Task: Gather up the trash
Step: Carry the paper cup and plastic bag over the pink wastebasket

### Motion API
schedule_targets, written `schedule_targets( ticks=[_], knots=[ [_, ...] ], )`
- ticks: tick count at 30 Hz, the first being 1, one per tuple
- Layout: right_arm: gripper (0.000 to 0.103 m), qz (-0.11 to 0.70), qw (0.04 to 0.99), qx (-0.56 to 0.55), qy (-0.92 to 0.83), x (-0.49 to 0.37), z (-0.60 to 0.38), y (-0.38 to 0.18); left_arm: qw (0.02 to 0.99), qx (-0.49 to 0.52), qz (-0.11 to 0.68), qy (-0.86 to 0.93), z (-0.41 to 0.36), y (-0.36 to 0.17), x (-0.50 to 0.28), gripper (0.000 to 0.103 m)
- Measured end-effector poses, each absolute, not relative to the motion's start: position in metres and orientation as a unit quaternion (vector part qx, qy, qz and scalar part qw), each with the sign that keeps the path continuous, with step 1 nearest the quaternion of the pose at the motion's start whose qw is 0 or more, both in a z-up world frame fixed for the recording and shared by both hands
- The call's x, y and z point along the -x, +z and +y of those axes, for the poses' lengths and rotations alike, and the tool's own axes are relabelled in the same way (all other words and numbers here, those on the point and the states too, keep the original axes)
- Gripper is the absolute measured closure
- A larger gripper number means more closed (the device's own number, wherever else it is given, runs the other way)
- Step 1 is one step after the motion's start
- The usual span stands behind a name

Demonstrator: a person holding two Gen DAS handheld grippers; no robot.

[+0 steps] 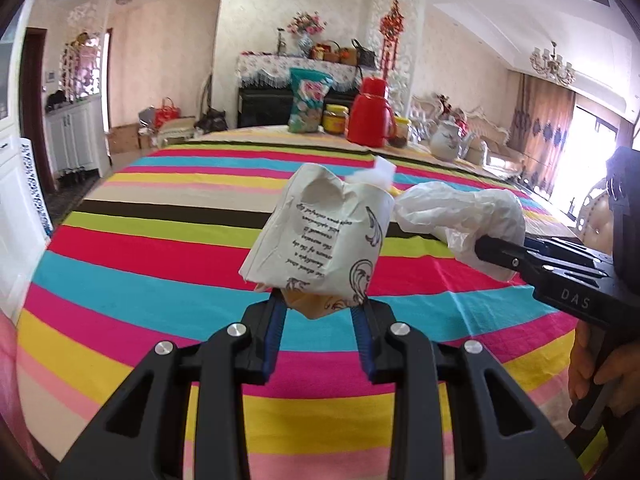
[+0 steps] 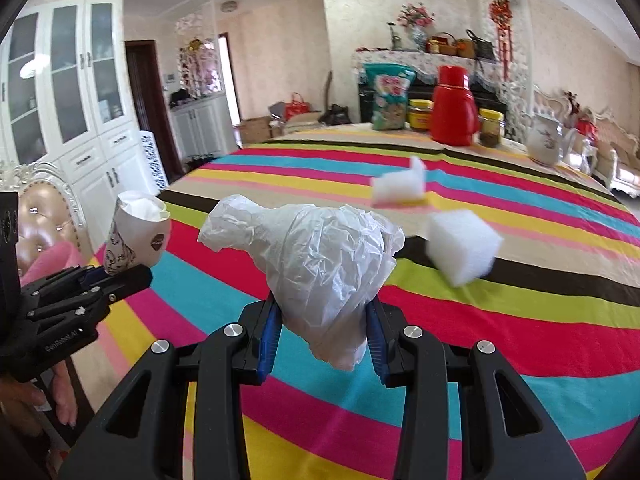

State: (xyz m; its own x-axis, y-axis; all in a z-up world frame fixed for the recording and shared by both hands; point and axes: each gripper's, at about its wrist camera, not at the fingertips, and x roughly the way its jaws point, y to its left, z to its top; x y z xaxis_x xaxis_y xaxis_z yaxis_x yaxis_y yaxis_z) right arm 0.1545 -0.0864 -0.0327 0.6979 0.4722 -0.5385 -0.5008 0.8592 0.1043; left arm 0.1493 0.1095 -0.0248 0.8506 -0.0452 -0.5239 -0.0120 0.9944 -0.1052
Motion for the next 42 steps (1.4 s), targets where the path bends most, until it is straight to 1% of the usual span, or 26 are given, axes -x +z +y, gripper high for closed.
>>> schedule_targets(
  ticks=[8,14,18,23,34,42],
  knots=[
    [0.066,0.247,0.926,0.041,0.284,-0.136,-0.065,-0.032,0.963,0.071,0.26,0.018,0.13,-0.029,-0.133,0.072],
    [0.065,0.252,0.925,0.041,0.282,-0.136,-0.071,-0.04,0.965,0.085,0.247,0.027,0.13,-0.031,-0.132,0.072],
    [0.065,0.252,0.927,0.03,0.276,-0.14,-0.082,-0.041,0.97,0.06,0.233,0.041,0.127,-0.03,-0.129,0.072],
    [0.065,0.26,0.925,0.026,0.276,-0.144,-0.084,-0.047,0.968,0.059,0.239,0.048,0.129,-0.034,-0.125,0.072],
    [0.065,0.277,0.914,0.043,0.292,-0.142,-0.07,-0.06,0.97,0.085,0.221,0.06,0.147,-0.03,-0.121,0.071],
    [0.065,0.271,0.913,0.063,0.297,-0.134,-0.052,-0.055,0.973,0.096,0.203,0.059,0.152,-0.022,-0.118,0.071]
  ],
)
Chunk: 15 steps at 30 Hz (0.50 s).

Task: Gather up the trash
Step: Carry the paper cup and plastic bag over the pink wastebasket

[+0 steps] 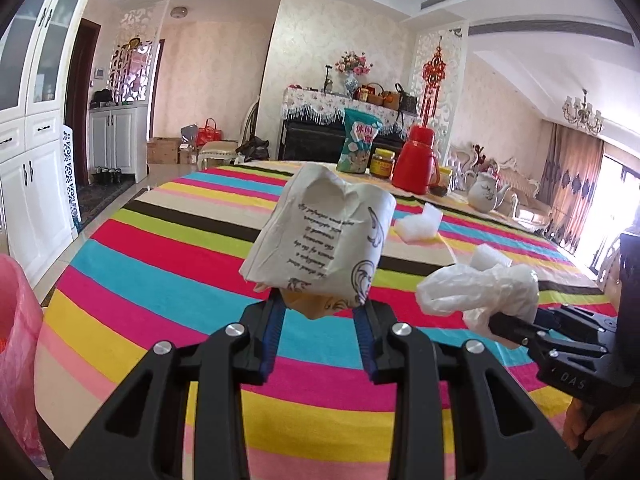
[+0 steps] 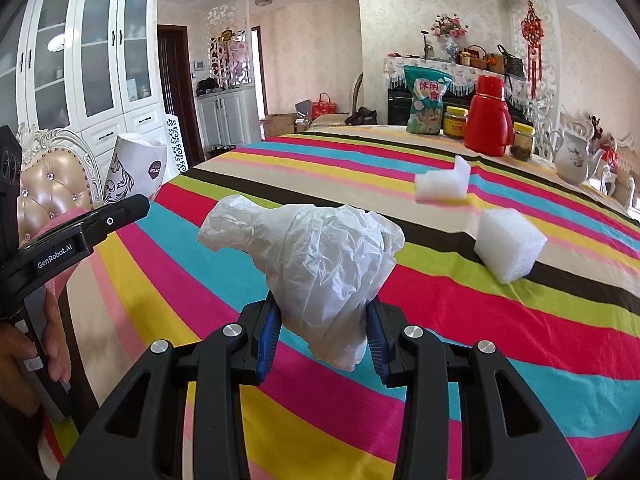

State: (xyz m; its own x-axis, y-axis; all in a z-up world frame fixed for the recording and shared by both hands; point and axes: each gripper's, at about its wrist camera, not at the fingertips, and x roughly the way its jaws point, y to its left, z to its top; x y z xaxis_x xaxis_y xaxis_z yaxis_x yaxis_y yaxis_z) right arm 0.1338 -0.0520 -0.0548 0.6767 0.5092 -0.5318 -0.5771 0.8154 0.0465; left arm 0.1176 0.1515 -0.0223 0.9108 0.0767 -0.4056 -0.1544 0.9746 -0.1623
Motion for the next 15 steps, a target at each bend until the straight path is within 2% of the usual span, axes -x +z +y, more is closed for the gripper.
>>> schedule_targets(
  ticks=[7,15],
  knots=[
    [0.065,0.27,0.902,0.104,0.321,-0.122,-0.014,-0.043,0.972,0.082,0.208,0.078,0.172,-0.016,-0.099,0.071],
    [0.065,0.254,0.87,0.13,0.401,-0.097,0.068,-0.028,0.958,0.112,0.201,0.172,0.254,-0.015,-0.038,0.071]
  ],
)
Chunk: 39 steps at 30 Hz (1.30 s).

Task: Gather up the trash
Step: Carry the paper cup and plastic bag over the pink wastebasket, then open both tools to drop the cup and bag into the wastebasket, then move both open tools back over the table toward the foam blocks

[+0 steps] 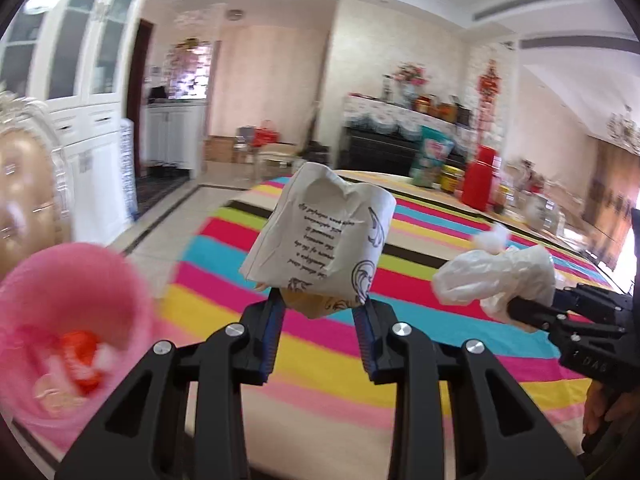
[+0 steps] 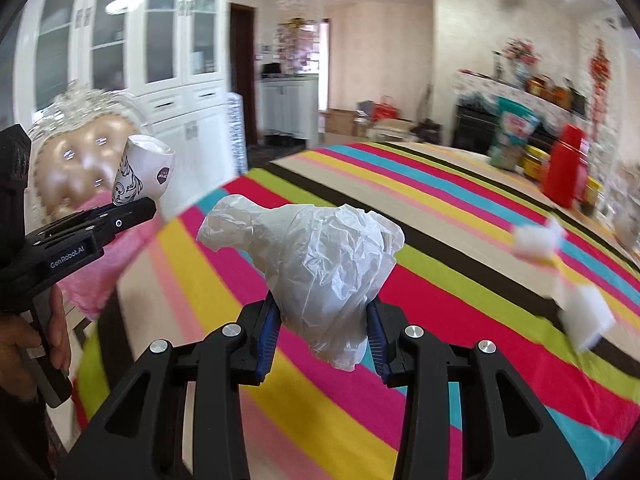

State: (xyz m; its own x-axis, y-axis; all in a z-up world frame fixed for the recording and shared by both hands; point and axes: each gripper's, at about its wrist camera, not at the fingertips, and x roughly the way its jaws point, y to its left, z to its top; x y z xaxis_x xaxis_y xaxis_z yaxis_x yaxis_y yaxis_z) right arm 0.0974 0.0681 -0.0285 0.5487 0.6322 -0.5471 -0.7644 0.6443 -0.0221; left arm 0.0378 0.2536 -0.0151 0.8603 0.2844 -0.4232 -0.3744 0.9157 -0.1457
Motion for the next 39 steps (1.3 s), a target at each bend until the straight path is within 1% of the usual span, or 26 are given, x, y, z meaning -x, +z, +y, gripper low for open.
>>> schedule_targets(
  ticks=[7,14,19,24,25,26,27,28,30,33,36,38,39],
  knots=[
    [0.065,0.262,0.83,0.147,0.471,-0.074,0.159,-0.032,0.932,0.114,0.213,0.27,0.334,-0.021,0.029,0.071],
    [0.064,0.268,0.796,0.152,0.52,-0.045,0.245,-0.03,0.909,0.119,0.237,0.323,0.409,-0.027,0.081,0.071],
    [0.061,0.281,0.776,0.162,0.541,-0.031,0.297,-0.036,0.9,0.122,0.249,0.336,0.444,-0.034,0.096,0.07],
    [0.059,0.294,0.763,0.178,0.548,-0.022,0.339,-0.046,0.9,0.138,0.252,0.327,0.464,-0.039,0.102,0.07],
    [0.057,0.293,0.76,0.18,0.551,-0.02,0.345,-0.046,0.9,0.138,0.254,0.327,0.465,-0.041,0.101,0.068],
    [0.052,0.293,0.758,0.182,0.553,-0.019,0.349,-0.046,0.898,0.137,0.254,0.331,0.466,-0.042,0.102,0.061],
    [0.04,0.289,0.754,0.185,0.56,-0.016,0.353,-0.045,0.898,0.135,0.253,0.334,0.466,-0.042,0.104,0.056],
    [0.029,0.281,0.753,0.185,0.565,-0.014,0.354,-0.042,0.898,0.134,0.248,0.339,0.467,-0.042,0.107,0.044],
    [0.028,0.262,0.754,0.181,0.574,-0.01,0.351,-0.037,0.898,0.13,0.236,0.347,0.466,-0.04,0.112,0.037],
    [0.028,0.249,0.761,0.181,0.571,-0.009,0.345,-0.032,0.897,0.129,0.237,0.35,0.464,-0.039,0.116,0.037],
    [0.028,0.243,0.766,0.183,0.566,-0.012,0.329,-0.03,0.896,0.134,0.233,0.354,0.461,-0.038,0.12,0.031],
    [0.028,0.235,0.777,0.189,0.552,-0.017,0.312,-0.029,0.895,0.132,0.229,0.359,0.455,-0.037,0.12,0.02],
    [0.028,0.234,0.782,0.19,0.545,-0.021,0.301,-0.029,0.896,0.129,0.226,0.361,0.45,-0.036,0.12,0.016]
  ],
)
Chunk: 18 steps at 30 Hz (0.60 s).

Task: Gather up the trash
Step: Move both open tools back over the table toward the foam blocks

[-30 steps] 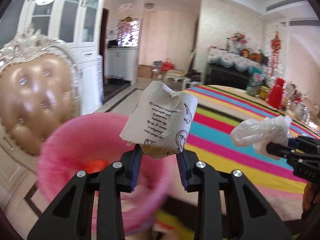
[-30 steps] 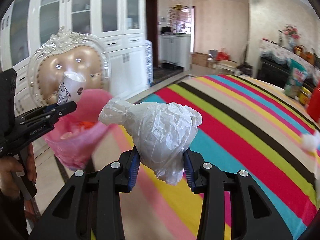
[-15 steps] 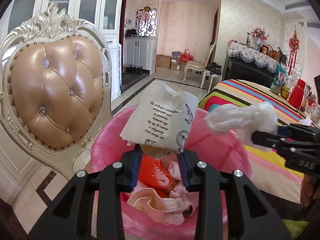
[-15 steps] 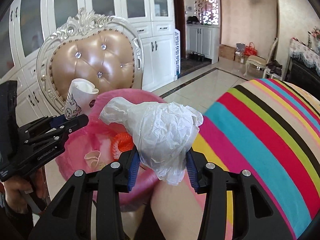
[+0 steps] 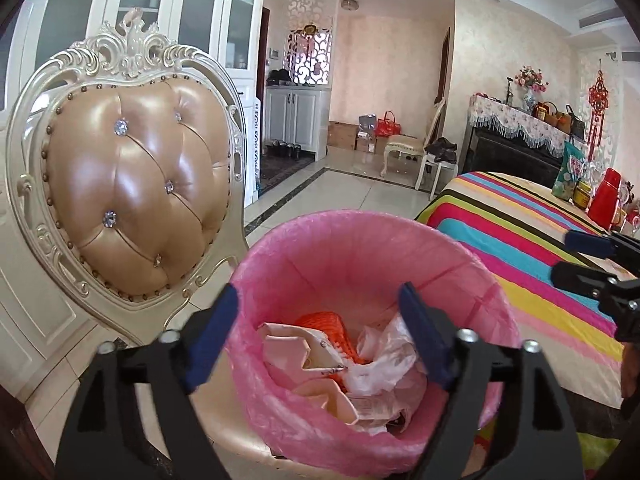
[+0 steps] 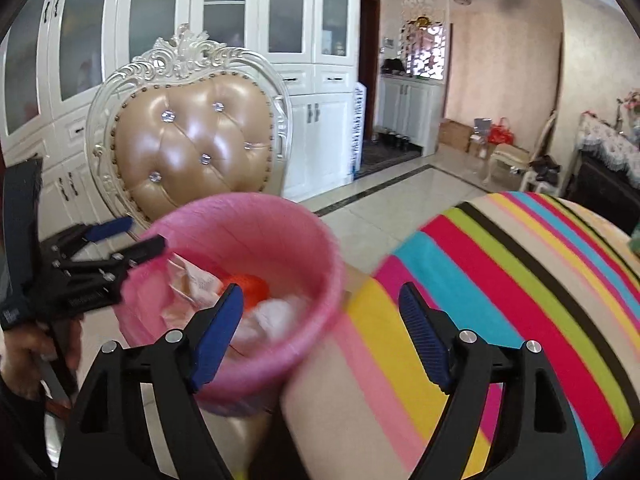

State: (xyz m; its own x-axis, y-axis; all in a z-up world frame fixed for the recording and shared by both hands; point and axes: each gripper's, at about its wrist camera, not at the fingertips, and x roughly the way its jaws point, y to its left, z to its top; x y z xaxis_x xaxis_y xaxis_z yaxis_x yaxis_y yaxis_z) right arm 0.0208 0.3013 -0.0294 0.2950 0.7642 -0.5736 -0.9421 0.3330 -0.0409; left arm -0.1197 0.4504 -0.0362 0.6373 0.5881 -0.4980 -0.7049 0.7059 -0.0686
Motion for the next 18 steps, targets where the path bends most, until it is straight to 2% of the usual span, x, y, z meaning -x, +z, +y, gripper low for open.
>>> schedule_targets(
  ticks=[1,3,10,18],
  knots=[
    [0.028,0.235,0.786,0.188,0.54,-0.025,0.291,-0.029,0.896,0.126,0.222,0.362,0.444,-0.035,0.118,0.01],
    [0.028,0.238,0.798,0.182,0.523,-0.038,0.263,-0.03,0.901,0.117,0.214,0.359,0.432,-0.03,0.111,0.005],
    [0.028,0.258,0.851,0.159,0.429,-0.096,0.158,-0.036,0.933,0.079,0.21,0.282,0.366,-0.008,0.047,0.005],
    [0.028,0.281,0.904,0.11,0.303,-0.163,0.016,-0.041,0.965,0.051,0.208,0.15,0.246,0.008,-0.067,0.005]
  ],
)
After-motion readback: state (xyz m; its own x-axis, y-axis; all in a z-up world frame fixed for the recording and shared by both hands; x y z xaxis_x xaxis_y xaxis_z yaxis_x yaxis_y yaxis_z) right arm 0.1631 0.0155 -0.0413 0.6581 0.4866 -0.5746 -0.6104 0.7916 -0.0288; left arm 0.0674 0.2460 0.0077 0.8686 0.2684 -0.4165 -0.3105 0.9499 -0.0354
